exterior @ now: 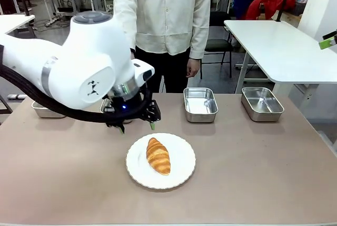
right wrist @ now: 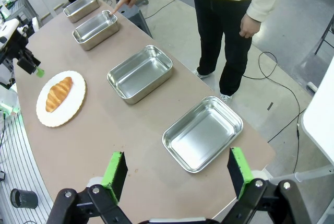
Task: Place the bread in the container.
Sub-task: Place the Butter Roll into the Airtight Container indicated by the human.
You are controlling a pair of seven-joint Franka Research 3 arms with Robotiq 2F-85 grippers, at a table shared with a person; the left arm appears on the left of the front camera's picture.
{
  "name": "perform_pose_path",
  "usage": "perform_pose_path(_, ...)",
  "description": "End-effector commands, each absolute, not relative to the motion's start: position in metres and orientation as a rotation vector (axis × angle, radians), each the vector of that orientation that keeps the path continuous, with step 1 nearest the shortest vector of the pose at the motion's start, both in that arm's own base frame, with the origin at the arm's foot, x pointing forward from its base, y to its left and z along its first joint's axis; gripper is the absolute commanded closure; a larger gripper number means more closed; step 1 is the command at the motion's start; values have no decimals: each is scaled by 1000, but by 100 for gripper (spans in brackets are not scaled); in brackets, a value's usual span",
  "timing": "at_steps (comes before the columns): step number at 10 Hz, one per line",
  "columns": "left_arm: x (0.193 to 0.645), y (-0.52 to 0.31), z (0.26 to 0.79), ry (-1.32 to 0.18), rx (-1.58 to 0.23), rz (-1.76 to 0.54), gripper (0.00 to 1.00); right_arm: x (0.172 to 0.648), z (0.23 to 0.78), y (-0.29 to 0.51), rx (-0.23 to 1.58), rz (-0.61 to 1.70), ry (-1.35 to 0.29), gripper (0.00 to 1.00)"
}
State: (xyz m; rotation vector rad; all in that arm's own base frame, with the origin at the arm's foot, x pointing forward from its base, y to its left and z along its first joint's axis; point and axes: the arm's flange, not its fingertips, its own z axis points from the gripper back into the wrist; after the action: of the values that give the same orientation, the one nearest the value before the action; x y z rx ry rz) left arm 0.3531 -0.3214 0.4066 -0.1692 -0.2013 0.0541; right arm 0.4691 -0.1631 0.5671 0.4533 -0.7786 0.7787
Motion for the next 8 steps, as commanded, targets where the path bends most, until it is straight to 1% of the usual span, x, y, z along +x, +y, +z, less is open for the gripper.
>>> perform_pose_path(1,351,-337,394,-165,-238,147,0,469,568,-163,458,781,-785,0)
perform_pose_path(4,350,-358,372,-143,-220,229,0,469,568,-163,458,781,-785,0)
perform_pose_path(6,355,-368,357,-119,-212,218,0,469,568,-163,458,781,-785,0)
perform_pose_path(7,355,-373,358,-103,-164,169,0,469,568,-163,458,781,-785,0)
perform_pose_path(8,350,-353,361,-106,-222,202,0,469,568,-163,458,781,-785,0)
